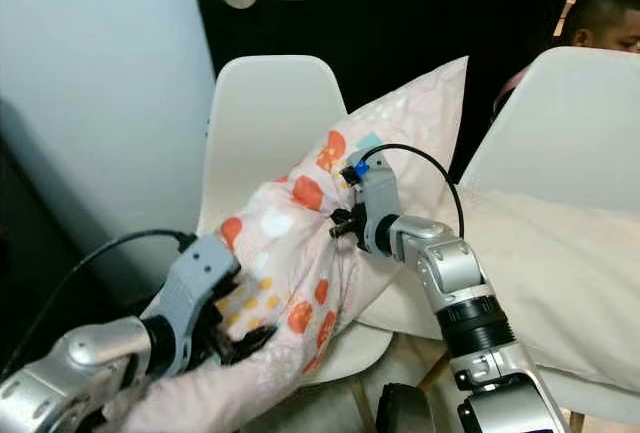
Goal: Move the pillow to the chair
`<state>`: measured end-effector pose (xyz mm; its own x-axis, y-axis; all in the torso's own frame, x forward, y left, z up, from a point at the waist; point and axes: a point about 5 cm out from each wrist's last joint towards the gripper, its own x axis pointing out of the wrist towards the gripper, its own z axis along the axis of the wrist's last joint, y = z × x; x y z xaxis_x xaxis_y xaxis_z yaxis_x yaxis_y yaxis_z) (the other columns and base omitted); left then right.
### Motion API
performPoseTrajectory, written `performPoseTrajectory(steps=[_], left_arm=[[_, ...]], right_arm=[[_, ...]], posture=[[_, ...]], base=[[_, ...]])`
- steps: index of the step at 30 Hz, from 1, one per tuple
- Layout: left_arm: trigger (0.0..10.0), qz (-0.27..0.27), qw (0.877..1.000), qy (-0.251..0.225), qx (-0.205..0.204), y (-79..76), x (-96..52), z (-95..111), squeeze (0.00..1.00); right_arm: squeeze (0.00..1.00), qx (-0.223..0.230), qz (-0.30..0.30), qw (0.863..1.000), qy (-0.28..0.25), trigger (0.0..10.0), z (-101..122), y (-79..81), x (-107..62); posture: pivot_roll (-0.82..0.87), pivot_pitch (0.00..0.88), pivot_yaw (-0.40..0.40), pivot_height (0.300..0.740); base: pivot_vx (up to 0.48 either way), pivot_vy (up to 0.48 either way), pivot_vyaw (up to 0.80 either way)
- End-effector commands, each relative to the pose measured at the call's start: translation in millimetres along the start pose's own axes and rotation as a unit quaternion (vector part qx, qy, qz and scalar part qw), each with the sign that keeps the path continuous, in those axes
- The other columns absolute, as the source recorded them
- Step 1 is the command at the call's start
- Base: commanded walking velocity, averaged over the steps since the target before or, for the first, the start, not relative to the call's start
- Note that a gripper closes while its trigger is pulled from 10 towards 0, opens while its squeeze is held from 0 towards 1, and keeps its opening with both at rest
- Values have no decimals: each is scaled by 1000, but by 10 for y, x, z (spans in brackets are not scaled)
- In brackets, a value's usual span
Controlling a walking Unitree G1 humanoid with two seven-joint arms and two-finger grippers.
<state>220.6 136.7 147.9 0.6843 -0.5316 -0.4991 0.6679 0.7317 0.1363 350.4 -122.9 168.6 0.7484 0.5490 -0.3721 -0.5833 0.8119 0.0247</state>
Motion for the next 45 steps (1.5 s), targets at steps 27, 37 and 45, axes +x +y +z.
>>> performPoseTrajectory(steps=[27,37,45], left_arm=[[0,286,954,78,47,746,76,-751,0],[0,513,827,-147,177,1382,-305,342,0],[0,545,757,-221,286,1370,-487,795,0]], right_arm=[[0,28,-36,998,-51,10000,175,-105,-38],[0,110,-103,959,-241,10000,584,-306,-198],[0,105,-130,928,-333,10000,793,-382,-390]], posture=[[99,0,-44,445],[96,0,-37,445],[91,0,-32,445]], base=[[0,0,0],[0,0,0],[0,0,0]])
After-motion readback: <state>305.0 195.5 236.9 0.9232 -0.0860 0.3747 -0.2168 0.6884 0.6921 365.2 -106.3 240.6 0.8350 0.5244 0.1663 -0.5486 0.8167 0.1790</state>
